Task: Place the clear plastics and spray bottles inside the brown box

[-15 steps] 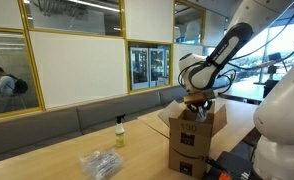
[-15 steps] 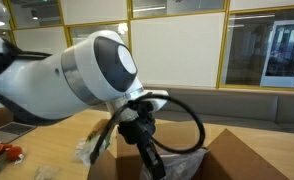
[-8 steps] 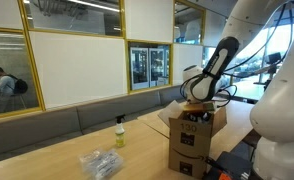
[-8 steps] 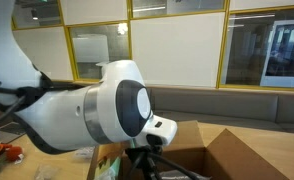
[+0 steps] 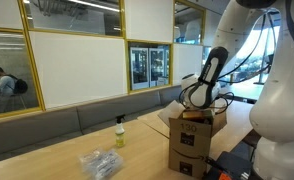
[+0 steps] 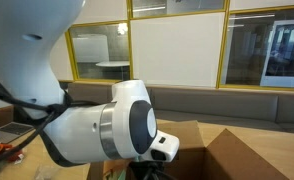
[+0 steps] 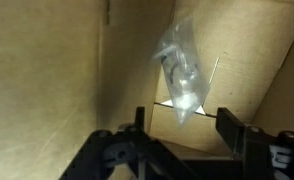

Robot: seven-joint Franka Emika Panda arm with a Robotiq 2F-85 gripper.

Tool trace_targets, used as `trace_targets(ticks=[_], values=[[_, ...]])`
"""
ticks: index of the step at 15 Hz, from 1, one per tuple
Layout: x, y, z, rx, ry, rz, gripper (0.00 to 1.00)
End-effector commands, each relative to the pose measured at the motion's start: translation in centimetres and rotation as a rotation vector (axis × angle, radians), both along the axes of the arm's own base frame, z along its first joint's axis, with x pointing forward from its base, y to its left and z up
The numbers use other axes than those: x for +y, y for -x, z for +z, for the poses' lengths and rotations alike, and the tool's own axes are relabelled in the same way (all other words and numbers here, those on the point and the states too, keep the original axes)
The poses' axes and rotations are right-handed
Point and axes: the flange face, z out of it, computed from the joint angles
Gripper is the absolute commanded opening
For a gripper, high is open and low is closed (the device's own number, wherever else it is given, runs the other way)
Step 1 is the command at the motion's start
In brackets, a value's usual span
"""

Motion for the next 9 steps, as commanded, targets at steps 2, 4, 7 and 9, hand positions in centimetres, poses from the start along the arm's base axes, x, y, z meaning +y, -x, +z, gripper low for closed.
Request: trace_targets(ticks=[2, 4, 7, 9], values=[[-0.2, -1.8, 1.9, 0.002, 0.052, -0.007, 1.0], [0.1, -2.6, 3.3, 0.008, 0.078, -0.001, 1.0], [1.1, -4.4, 5.7, 0.007, 0.121, 0.024, 1.0], [2.3, -6.0, 7.5, 0.002, 0.149, 0.05, 1.0]])
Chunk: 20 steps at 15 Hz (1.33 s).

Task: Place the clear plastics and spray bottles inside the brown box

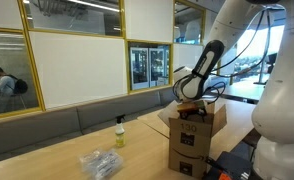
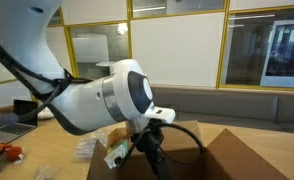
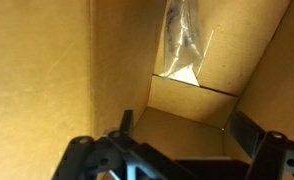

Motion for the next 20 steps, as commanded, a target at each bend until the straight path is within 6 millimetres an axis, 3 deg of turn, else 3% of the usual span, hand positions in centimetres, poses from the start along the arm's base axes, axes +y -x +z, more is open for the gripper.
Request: trace_targets(ticks=[1, 7, 11, 15, 20], values=[[2.3, -2.8, 4.1, -0.022, 0.072, 0.035, 1.0], [7.2, -8.1, 9.5, -0.074, 0.146, 0.125, 1.0], [10.2, -11.8, 11.3, -0.126, 0.142, 0.183, 1.0], [13.0, -15.7, 11.4, -0.174, 0.115, 0.251, 1.0], [17.7, -20.0, 8.6, -0.225, -0.012, 0.327, 1.0]])
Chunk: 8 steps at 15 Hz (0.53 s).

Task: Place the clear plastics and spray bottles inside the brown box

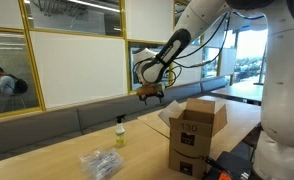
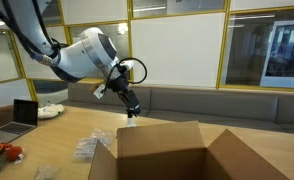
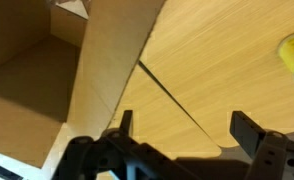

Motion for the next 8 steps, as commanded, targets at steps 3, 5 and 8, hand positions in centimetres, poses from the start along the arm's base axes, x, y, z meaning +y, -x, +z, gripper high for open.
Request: trace_targets(ticks=[3, 5, 8], values=[[6.8, -4.4, -2.7, -0.033, -0.177, 0.116, 1.0], [9.9, -4.9, -3.8, -0.039, -0.244, 0.165, 1.0], [13.9, -5.0, -5.0, -0.036, -0.335, 0.221, 1.0]])
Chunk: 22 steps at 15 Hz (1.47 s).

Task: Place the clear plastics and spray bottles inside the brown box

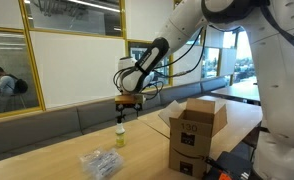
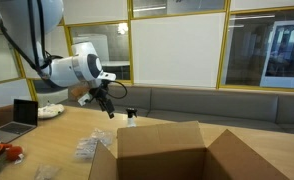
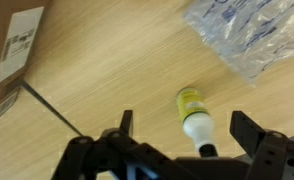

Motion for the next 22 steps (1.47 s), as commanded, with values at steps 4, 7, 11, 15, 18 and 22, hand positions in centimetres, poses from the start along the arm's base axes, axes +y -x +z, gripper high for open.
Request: trace_targets(ticks=[4, 7, 11, 15, 18, 22], values=[[6.7, -0.2, -2.6, 0.045, -0.176, 0.051, 1.0], [9.0, 0.9, -4.8, 0.103, -0.158, -0.011, 1.0], [12.5, 1.2, -8.6, 0.15, -0.11, -0.107, 1.0], [15.9, 0.2, -12.2, 0.172, -0.083, -0.175, 1.0], [16.5, -1.0, -14.4, 0.168, -0.077, -0.217, 1.0], [15.5, -2.8, -16.3, 0.129, -0.063, -0.274, 1.0]])
